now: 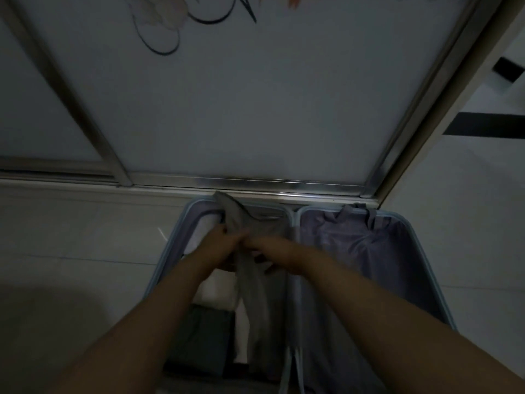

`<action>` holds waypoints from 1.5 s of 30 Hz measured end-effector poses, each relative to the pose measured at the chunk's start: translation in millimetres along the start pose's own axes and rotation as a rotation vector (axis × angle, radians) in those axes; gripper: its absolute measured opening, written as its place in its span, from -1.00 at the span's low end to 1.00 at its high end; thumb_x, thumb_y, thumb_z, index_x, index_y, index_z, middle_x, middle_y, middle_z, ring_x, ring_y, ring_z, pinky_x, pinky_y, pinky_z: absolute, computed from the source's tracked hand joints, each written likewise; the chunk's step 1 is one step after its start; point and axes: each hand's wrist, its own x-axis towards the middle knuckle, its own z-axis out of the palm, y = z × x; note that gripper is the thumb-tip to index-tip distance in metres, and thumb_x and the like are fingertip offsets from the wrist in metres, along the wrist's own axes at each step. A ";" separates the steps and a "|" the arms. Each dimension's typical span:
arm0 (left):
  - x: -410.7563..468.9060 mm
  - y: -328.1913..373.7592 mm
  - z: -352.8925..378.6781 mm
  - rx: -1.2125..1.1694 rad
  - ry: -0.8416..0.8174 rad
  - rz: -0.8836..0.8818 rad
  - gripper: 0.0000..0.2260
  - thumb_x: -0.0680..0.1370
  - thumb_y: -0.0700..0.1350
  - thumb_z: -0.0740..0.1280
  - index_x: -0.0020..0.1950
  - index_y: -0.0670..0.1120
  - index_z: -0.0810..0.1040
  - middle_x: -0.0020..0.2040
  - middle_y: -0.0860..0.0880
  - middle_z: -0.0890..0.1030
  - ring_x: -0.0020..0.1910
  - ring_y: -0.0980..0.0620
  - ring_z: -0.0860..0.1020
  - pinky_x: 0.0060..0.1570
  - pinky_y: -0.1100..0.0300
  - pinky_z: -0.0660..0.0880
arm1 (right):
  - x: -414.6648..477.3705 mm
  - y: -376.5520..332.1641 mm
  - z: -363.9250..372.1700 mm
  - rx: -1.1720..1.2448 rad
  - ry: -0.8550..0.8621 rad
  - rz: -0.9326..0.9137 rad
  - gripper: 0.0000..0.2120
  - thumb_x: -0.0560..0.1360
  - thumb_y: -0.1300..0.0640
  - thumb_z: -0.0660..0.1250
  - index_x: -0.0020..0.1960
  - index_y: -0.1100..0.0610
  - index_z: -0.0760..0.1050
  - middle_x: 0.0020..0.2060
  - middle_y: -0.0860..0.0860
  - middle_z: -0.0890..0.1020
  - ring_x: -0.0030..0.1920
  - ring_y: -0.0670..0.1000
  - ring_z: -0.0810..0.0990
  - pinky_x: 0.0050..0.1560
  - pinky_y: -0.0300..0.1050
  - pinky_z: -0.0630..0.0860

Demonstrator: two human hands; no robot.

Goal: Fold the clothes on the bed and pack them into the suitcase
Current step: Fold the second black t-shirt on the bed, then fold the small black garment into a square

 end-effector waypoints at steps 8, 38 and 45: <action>34.6 -75.2 -33.0 1.087 0.350 0.267 -0.41 0.52 -0.16 0.25 0.53 -0.13 0.16 0.44 -0.24 0.29 0.40 -0.26 0.29 0.36 -0.11 0.29 | 37.3 86.7 6.4 -0.658 0.414 0.080 -0.42 0.49 -0.03 0.33 0.47 -0.13 0.27 0.56 0.13 -0.04 0.55 0.22 -0.11 0.49 0.21 0.08; -35.7 -79.5 -125.0 0.913 0.120 0.250 -0.48 0.58 0.16 0.00 0.43 -0.08 0.35 0.37 -0.13 0.43 0.32 -0.16 0.41 0.27 0.01 0.38 | 42.4 -89.2 112.2 -0.514 0.164 -0.230 -0.52 0.52 -0.09 0.05 0.18 0.17 0.56 0.17 0.19 0.60 0.15 0.18 0.56 0.10 -0.13 0.42; -150.2 -40.5 -274.5 0.880 0.540 0.210 -0.67 0.55 0.00 0.22 0.30 -0.03 0.44 0.14 -0.12 0.49 0.14 -0.14 0.48 0.05 0.01 0.49 | 0.1 -272.2 196.2 -0.483 0.106 -0.611 -0.73 0.55 0.11 0.21 0.22 0.08 0.53 0.14 0.05 0.61 0.13 0.08 0.56 0.11 -0.09 0.47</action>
